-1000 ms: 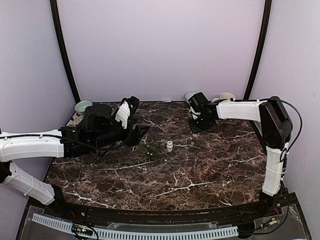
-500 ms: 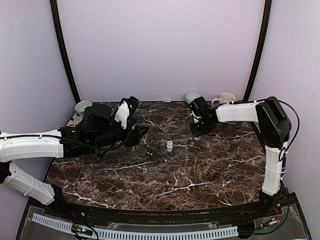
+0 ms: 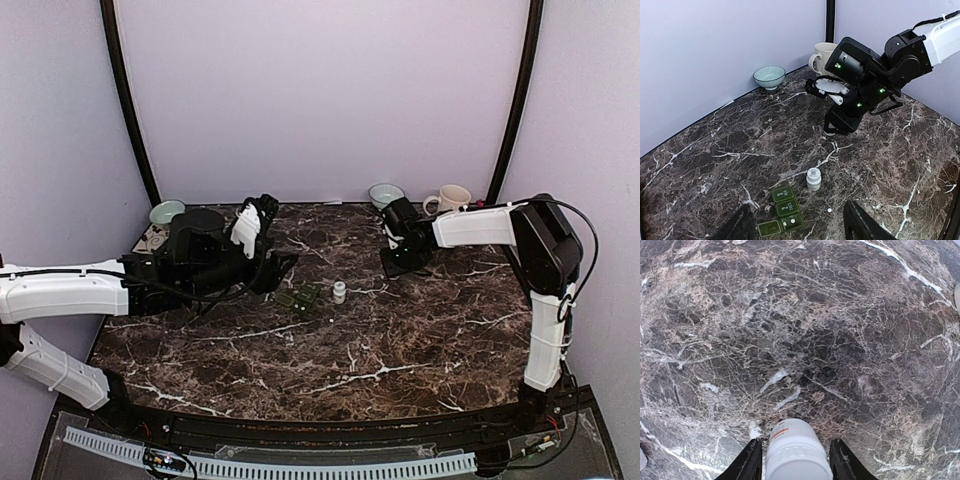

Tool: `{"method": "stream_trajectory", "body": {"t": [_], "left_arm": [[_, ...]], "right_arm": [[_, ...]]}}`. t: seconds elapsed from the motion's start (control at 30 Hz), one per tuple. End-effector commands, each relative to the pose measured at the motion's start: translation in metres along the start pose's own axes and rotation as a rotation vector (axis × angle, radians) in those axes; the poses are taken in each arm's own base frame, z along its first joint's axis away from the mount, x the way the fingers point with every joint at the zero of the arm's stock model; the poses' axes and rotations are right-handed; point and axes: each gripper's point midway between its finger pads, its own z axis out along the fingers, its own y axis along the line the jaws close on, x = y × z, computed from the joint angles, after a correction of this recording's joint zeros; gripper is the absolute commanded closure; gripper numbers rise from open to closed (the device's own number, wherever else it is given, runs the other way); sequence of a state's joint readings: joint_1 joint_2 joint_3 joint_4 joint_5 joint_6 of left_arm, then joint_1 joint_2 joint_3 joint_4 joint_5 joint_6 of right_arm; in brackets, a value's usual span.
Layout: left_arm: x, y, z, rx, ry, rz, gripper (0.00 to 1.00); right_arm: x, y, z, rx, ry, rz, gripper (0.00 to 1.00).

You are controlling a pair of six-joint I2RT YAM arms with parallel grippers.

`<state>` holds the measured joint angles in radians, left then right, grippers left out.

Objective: Sort the pills into containers
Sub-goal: Place the pill bottle at the center of the board.

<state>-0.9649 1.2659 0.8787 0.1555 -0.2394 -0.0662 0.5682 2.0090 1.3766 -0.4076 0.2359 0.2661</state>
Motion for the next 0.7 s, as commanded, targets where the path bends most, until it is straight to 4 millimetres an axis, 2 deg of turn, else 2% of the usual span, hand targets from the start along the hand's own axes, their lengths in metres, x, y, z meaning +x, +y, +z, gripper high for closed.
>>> {"method": "stream_trajectory", "body": {"t": [0.0,0.1,0.27,0.43,0.5,0.63,0.67], "left_arm": [[-0.007,0.0,-0.001,-0.004,-0.018,0.005,0.38],[-0.007,0.001,-0.001,-0.007,-0.019,0.001,0.38],[-0.007,0.004,-0.003,-0.02,-0.023,-0.01,0.37],[-0.009,0.01,-0.006,-0.039,-0.033,-0.017,0.35],[-0.014,0.014,-0.008,-0.063,-0.048,-0.022,0.33],[-0.027,0.026,-0.016,-0.092,-0.096,-0.048,0.26],[-0.031,0.029,-0.018,-0.091,-0.111,-0.061,0.26]], "right_arm": [[-0.011,-0.003,-0.01,-0.005,-0.034,0.018,0.52],[-0.016,-0.004,-0.016,-0.006,-0.051,0.023,0.48],[-0.029,-0.007,-0.034,-0.004,-0.092,0.026,0.47],[-0.054,-0.01,-0.069,-0.017,-0.202,0.023,0.44],[-0.069,-0.01,-0.091,-0.027,-0.276,0.02,0.36],[-0.106,-0.023,-0.147,0.0,-0.464,0.05,0.01],[-0.115,-0.025,-0.162,-0.002,-0.521,0.061,0.0]]}}
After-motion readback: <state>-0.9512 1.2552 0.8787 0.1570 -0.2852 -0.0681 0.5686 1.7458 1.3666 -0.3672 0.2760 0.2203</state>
